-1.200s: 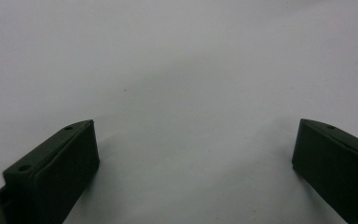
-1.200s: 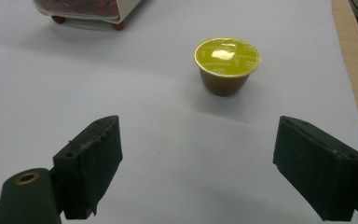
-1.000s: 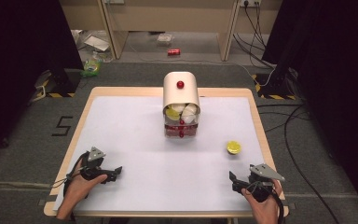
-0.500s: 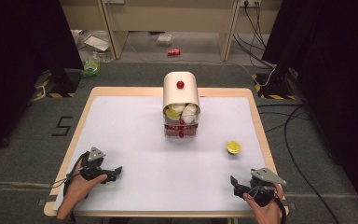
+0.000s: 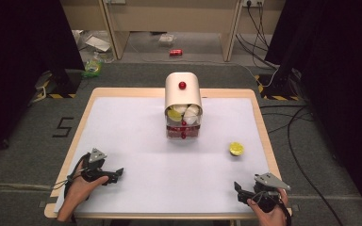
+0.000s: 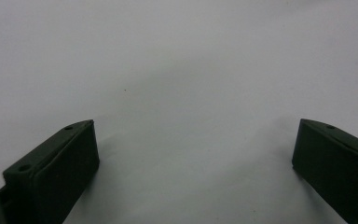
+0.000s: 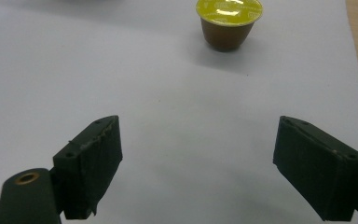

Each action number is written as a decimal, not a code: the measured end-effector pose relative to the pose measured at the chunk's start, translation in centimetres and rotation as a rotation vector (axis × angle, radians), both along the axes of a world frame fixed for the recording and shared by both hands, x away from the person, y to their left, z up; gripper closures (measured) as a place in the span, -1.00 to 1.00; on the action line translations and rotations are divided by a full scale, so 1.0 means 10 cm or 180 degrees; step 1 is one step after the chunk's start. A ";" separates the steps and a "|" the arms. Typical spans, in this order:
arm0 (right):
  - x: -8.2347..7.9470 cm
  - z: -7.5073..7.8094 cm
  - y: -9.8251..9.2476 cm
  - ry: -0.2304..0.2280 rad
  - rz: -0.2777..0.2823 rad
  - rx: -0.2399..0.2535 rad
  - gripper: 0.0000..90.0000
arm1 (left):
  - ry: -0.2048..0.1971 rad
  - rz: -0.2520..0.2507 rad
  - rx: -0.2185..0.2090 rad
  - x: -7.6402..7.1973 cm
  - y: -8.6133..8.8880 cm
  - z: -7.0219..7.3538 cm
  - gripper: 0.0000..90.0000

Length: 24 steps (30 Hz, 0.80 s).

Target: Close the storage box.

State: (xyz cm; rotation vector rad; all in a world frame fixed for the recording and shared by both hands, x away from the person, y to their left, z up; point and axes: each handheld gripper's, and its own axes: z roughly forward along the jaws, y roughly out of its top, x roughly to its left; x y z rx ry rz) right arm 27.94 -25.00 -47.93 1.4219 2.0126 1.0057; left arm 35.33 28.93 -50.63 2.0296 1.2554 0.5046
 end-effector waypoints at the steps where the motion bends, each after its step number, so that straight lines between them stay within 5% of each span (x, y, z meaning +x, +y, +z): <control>1: 0.00 0.00 0.00 0.0003 -0.0002 0.0000 -0.65 | -0.0001 -0.0002 0.0003 0.00 0.00 0.00 -1.00; 24: -0.14 -0.04 -0.07 0.0085 0.0003 -0.0038 -0.65 | -0.0001 -0.0002 0.0003 0.00 0.00 0.00 -1.00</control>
